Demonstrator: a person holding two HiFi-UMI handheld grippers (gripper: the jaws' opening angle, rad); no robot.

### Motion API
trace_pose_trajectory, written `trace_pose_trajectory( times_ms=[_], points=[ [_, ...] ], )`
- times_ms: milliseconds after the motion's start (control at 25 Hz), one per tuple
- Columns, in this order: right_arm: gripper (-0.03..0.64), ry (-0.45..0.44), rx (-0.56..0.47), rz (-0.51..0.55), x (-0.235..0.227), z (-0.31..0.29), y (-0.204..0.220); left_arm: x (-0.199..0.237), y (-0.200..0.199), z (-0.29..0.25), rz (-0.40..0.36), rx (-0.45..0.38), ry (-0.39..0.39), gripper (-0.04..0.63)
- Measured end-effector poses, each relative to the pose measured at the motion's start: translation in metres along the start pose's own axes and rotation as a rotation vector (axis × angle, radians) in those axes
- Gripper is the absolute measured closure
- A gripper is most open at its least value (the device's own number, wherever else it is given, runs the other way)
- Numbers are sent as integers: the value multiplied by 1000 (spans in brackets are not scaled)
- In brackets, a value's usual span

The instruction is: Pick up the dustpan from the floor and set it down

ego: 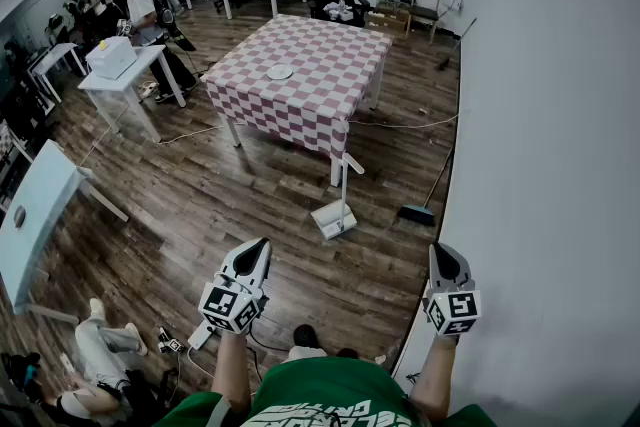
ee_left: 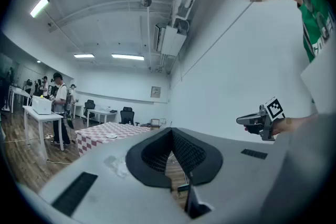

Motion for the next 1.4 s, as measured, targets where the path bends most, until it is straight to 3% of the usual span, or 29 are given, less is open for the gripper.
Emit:
trace_pose_trajectory(
  times_ms=[1000, 1400],
  points=[
    [609, 81, 99, 7, 44, -91, 8, 123, 23, -38, 87, 17, 3, 592],
    [609, 61, 140, -2, 9, -171, 1, 153, 25, -110, 108, 65, -13, 592]
  ],
)
Point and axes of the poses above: the fingertips, and each gripper's own axes: z backward along the fingers, x to its left, y out of its underside, the point moved 7 cm from there along z, backward along the fingers, and after that the axes turned 3 degrees about -y, right-handed, at the moved point
